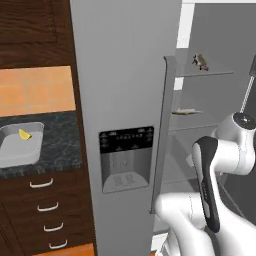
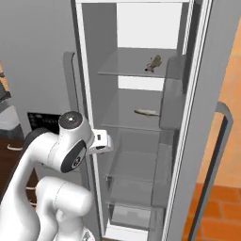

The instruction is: Place one lemon wedge and one fish in each tupperware on the nearby counter, to pack two identical lunches.

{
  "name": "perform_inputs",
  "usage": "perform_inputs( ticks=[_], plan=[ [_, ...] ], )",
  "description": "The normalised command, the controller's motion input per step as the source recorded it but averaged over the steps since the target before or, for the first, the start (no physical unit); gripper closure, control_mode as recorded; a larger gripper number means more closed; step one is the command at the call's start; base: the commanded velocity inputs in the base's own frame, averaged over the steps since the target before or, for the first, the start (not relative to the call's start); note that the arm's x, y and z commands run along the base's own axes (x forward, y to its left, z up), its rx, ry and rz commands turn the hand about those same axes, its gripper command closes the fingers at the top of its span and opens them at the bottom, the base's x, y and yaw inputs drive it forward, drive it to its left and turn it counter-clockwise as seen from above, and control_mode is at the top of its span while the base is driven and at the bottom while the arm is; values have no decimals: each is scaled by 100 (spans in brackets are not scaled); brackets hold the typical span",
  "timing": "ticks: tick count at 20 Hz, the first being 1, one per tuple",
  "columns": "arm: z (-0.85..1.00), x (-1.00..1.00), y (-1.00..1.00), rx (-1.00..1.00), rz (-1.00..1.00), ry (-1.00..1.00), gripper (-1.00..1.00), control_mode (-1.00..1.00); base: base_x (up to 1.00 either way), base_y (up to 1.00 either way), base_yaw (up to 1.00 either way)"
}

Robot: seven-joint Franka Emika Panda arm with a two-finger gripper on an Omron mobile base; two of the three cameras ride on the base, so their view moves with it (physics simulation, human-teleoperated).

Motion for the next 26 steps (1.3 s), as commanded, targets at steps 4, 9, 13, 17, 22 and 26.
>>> perform_inputs(
  ticks=[4,9,13,17,22,26],
  plan=[
    [0,0,0,0,0,0,-100,100,22,-43,27],
    [0,0,0,0,0,0,-100,100,31,-26,16],
    [0,0,0,0,0,0,-100,100,51,-23,1],
    [0,0,0,0,0,0,-100,100,49,-22,0],
    [0,3,0,0,0,0,-100,-100,9,-5,0],
    [8,-13,-17,0,-4,-4,-100,-100,0,0,0]
  ],
)
